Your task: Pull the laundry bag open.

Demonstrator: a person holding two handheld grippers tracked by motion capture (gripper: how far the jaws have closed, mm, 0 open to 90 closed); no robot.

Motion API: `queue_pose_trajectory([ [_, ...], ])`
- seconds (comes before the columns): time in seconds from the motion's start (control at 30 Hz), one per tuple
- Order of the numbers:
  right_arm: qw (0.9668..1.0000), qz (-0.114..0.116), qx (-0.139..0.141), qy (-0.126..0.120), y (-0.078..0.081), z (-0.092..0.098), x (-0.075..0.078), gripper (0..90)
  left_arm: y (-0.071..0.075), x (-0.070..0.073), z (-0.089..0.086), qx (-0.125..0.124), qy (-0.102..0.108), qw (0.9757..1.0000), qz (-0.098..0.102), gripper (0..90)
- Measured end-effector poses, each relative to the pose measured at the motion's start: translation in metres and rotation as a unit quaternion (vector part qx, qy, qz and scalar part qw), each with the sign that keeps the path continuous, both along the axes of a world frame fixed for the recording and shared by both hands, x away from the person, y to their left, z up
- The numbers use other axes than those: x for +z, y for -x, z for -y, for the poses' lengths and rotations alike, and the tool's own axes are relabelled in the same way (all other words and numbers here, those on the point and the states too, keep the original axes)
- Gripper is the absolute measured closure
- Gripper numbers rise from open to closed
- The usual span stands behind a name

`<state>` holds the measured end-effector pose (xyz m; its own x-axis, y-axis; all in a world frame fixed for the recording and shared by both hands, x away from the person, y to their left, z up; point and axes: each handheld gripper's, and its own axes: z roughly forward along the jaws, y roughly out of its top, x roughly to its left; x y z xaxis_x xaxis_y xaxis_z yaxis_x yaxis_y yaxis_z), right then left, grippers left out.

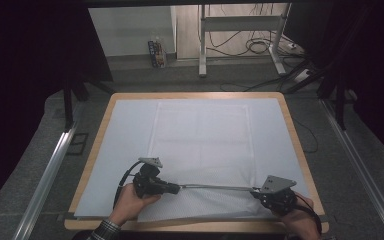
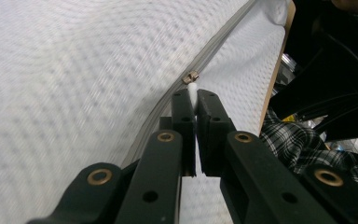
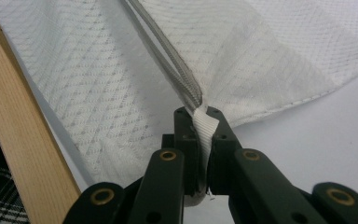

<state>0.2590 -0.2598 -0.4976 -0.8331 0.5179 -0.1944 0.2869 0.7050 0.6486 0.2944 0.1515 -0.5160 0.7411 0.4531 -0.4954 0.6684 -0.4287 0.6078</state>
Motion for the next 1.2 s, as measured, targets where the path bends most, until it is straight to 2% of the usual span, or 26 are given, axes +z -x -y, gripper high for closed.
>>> queue_pose_trajectory([
  [0.27, 1.0, -0.001, 0.001, 0.0, 0.0, 0.0, -0.001, 84.7, 0.007, -0.001, -0.019, 0.02, -0.002, 0.9998, 0.001, 87.4],
  [0.5, 1.0, -0.002, 0.002, 0.002, 0.0, -0.001, -0.001, 84.7, 0.013, -0.003, -0.028, 0.025, 0.002, 0.9997, 0.0, 87.4],
  [0.57, 1.0, -0.002, 0.001, 0.004, 0.0, -0.001, -0.001, 84.7, 0.014, -0.003, -0.031, 0.032, -0.004, 0.9995, 0.001, 87.4],
  [0.63, 1.0, -0.003, -0.002, 0.001, 0.0, 0.0, -0.001, 84.7, 0.015, -0.004, -0.036, 0.038, -0.001, 0.9993, -0.001, 87.4],
  [0.93, 1.0, -0.002, -0.003, 0.003, -0.001, 0.001, 0.0, 84.7, 0.023, -0.006, -0.057, 0.069, -0.002, 0.9976, -0.005, 87.4],
  [1.2, 1.0, -0.001, -0.004, 0.006, -0.001, 0.001, -0.001, 84.7, 0.029, -0.008, -0.07, 0.085, -0.004, 0.9963, -0.007, 87.4],
])
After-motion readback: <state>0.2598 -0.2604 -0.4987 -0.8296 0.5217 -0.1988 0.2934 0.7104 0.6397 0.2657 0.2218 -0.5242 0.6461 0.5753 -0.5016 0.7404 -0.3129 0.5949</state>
